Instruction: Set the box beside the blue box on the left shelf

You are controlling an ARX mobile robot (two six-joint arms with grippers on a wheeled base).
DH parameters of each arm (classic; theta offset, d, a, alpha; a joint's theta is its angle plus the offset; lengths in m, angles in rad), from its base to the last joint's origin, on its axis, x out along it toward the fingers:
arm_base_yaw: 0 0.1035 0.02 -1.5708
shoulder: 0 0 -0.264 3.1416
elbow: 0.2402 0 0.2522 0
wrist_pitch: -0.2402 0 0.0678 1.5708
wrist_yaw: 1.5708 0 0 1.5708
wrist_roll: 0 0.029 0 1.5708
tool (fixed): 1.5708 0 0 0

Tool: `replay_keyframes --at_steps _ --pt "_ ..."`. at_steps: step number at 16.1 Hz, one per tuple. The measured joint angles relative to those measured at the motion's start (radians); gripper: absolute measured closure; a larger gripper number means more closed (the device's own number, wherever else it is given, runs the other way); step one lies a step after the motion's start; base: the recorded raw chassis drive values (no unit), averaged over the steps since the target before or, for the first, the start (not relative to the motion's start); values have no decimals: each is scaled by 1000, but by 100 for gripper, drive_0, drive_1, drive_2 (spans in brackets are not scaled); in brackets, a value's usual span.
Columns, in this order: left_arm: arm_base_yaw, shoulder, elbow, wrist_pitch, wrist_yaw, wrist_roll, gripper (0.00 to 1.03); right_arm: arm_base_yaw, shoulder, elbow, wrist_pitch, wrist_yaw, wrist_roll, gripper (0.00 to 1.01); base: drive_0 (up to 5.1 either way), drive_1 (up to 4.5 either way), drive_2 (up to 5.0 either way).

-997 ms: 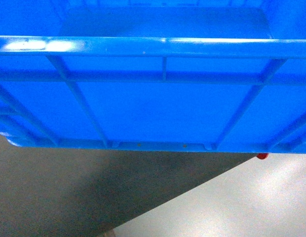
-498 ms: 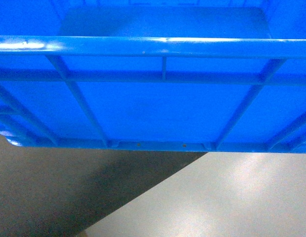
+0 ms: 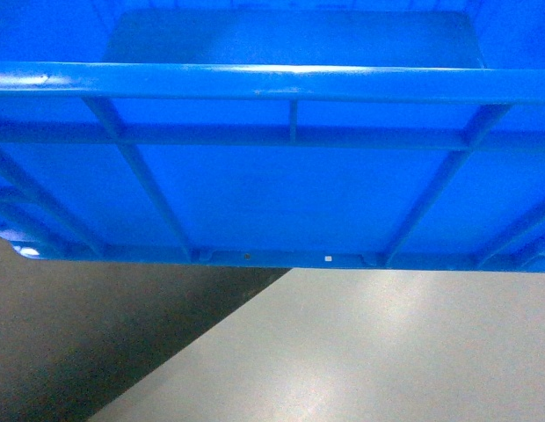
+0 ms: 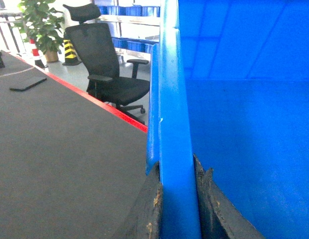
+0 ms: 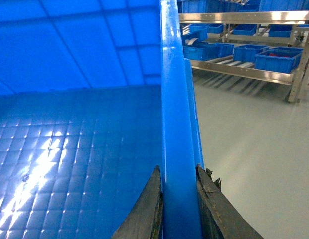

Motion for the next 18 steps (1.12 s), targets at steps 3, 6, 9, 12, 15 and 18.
replay_keyframes --at_steps 3,6,9,12,15,18 --pt "0 0 0 -2 0 0 92 0 0 0 0 0 0 89 -157 -157 -157" --pt "0 0 0 -2 0 0 92 0 0 0 0 0 0 89 -157 -157 -157" --pt "0 0 0 -1 0 0 92 0 0 0 0 0 0 89 -157 -157 -157" --pt "0 0 0 0 0 0 92 0 0 0 0 0 0 89 -157 -157 -157" --pt "0 0 0 -2 0 0 92 0 0 0 -1 0 0 89 -147 -147 -147" --pt "0 0 0 -2 0 0 92 0 0 0 -1 0 0 89 -147 -147 -147"
